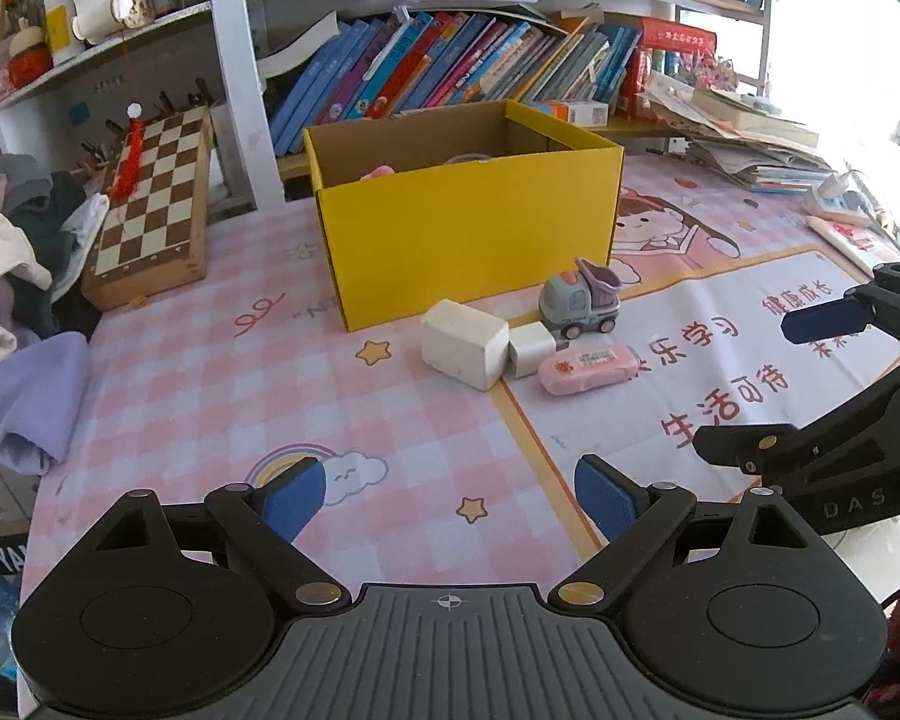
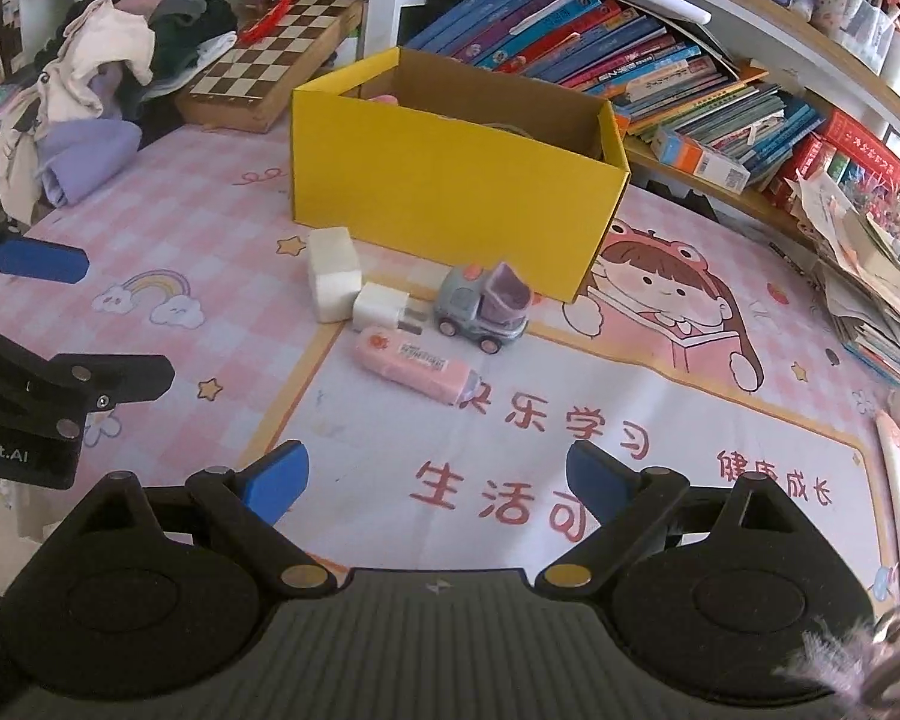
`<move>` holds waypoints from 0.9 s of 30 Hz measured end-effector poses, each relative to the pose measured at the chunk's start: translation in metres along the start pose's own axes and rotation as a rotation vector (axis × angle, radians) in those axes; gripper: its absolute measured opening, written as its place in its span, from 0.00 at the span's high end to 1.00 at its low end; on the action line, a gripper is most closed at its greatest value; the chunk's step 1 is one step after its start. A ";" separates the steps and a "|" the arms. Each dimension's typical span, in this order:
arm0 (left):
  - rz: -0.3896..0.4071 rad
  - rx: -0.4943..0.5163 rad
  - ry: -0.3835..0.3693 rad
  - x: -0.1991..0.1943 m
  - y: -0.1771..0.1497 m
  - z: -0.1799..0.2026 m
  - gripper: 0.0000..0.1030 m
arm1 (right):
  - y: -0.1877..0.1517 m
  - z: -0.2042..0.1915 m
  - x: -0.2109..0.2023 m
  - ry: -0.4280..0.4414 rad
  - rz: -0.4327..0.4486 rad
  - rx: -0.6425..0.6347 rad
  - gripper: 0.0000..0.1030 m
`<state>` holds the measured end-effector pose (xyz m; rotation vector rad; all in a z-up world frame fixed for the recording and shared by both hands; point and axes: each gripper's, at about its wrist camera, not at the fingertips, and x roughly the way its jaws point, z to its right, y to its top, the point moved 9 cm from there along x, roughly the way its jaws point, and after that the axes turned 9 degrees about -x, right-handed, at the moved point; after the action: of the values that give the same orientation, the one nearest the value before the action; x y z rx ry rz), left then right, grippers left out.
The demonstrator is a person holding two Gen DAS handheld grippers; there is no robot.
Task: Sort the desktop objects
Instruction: 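Reach the right tool to the pink eraser while the left tool approaches the white block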
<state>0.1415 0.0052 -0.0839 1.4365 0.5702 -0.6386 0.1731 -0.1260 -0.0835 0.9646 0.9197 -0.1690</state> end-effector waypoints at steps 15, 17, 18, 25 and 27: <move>-0.022 -0.017 0.032 0.022 0.014 0.006 0.10 | 0.012 0.021 0.023 0.052 -0.002 -0.019 0.25; -0.020 -0.019 0.035 0.025 0.017 0.007 0.10 | 0.014 0.024 0.027 0.058 -0.003 -0.022 0.28; -0.020 -0.020 0.038 0.027 0.018 0.008 0.10 | 0.015 0.026 0.028 0.062 -0.003 -0.023 0.29; -0.033 -0.029 0.068 0.040 0.026 0.011 0.10 | 0.021 0.038 0.044 0.096 -0.004 -0.028 0.29; -0.038 -0.029 0.076 0.044 0.027 0.013 0.10 | 0.022 0.041 0.049 0.109 -0.008 -0.026 0.31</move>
<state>0.1918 -0.0094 -0.0944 1.4302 0.6660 -0.6054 0.2398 -0.1319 -0.0958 0.9535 1.0235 -0.1116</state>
